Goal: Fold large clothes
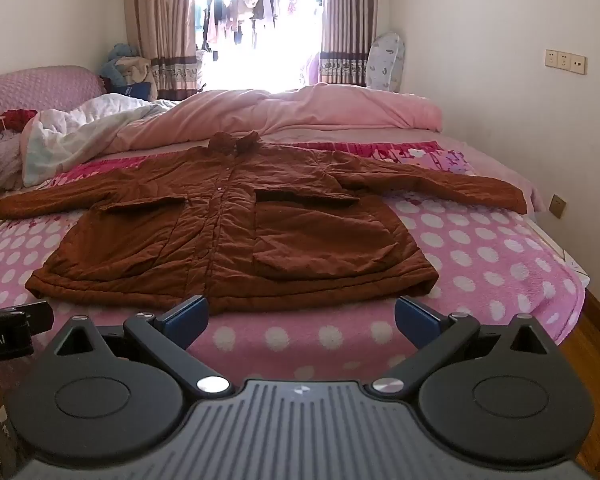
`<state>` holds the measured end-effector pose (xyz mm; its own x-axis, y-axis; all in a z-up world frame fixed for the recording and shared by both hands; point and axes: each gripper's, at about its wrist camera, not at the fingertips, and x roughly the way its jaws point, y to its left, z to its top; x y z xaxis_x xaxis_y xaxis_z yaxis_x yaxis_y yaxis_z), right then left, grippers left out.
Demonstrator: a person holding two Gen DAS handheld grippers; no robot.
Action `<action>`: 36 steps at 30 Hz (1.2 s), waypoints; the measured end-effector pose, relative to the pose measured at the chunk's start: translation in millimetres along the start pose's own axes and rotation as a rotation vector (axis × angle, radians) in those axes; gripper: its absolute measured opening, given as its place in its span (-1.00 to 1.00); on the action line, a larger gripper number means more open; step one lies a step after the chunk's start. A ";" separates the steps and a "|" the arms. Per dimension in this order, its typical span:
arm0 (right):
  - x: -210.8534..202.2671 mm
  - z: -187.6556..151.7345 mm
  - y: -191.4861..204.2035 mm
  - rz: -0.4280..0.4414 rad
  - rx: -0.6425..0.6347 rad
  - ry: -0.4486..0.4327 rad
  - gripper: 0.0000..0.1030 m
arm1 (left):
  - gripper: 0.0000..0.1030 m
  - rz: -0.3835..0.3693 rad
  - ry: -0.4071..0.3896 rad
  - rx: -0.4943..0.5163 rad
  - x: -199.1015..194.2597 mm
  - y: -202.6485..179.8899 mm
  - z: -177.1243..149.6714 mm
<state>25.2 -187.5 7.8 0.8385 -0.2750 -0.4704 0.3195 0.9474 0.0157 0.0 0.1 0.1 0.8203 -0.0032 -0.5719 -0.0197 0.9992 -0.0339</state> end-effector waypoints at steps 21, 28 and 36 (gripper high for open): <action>-1.4 1.3 -0.6 -0.003 -0.002 0.000 1.00 | 1.00 0.001 -0.018 0.008 -4.7 -2.4 -0.3; -1.5 1.2 -1.0 -0.001 -0.002 0.001 1.00 | 1.00 0.001 -0.018 0.008 -5.1 -2.2 -0.5; -2.4 0.8 -0.1 -0.004 -0.004 0.000 1.00 | 1.00 -0.002 -0.018 0.009 -5.5 -2.1 -1.1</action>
<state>23.5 -187.1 9.7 0.8373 -0.2785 -0.4704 0.3209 0.9470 0.0105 -5.1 -2.1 2.3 0.8305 -0.0042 -0.5570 -0.0130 0.9995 -0.0271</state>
